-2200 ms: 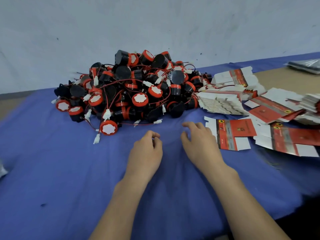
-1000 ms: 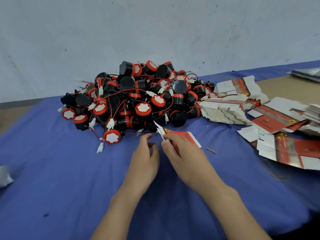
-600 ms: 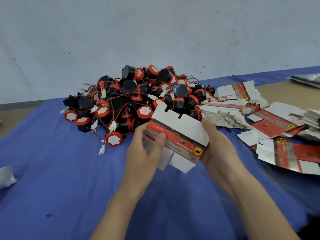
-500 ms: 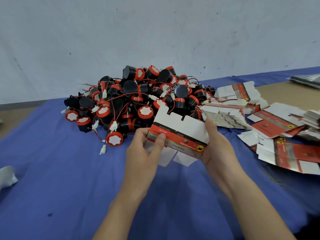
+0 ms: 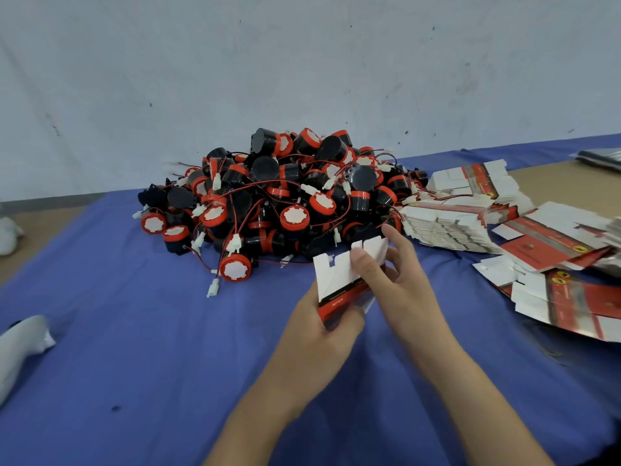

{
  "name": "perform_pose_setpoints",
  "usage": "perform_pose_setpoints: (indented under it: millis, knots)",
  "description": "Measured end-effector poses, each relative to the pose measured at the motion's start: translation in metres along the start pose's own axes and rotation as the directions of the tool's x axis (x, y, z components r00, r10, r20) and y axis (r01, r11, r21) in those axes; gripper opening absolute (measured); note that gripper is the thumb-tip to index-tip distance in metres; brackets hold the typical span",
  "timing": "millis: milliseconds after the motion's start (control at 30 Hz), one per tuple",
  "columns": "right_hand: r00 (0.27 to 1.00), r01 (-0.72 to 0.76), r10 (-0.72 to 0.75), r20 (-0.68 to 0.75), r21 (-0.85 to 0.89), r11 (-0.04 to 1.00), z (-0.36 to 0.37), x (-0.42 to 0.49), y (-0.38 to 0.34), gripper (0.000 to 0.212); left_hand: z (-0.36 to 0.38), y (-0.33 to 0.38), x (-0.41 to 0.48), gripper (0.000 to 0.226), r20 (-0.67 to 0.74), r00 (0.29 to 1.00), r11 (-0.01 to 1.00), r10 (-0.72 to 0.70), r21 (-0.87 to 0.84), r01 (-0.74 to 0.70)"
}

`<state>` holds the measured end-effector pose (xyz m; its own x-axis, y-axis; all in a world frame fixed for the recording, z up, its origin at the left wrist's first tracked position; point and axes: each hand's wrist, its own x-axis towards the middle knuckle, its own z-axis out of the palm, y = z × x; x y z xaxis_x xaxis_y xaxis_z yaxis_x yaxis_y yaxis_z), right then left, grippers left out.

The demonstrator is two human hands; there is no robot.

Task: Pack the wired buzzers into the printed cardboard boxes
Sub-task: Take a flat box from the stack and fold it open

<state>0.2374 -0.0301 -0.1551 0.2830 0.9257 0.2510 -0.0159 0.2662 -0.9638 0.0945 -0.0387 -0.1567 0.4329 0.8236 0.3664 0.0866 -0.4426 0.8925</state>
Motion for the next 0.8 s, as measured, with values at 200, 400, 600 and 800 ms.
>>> perform_pose_setpoints:
  millis: [200, 400, 600, 800]
  knots:
    - [0.998, 0.068, -0.068, -0.012, 0.009, 0.998, 0.002, 0.001, 0.007, 0.058, -0.002, -0.006, 0.002, 0.037, -0.038, 0.998, 0.997, -0.053, -0.063, 0.051]
    - [0.996, 0.094, -0.094, 0.005, -0.03, 0.995, 0.002, -0.004, 0.008, 0.06, -0.008, -0.008, 0.006, 0.056, -0.113, 0.988, 0.981, -0.101, -0.174, 0.08]
    - [0.986, 0.061, -0.069, 0.149, 0.06, 0.996, 0.006, -0.014, -0.001, 0.051, -0.007, -0.008, 0.005, 0.068, -0.08, 0.99, 0.978, -0.12, -0.183, 0.104]
    - [0.962, 0.025, -0.049, 0.269, 0.092, 0.995, 0.013, -0.02, -0.001, 0.049, -0.005, -0.008, 0.006, 0.136, -0.035, 0.99, 0.969, -0.14, -0.211, 0.13]
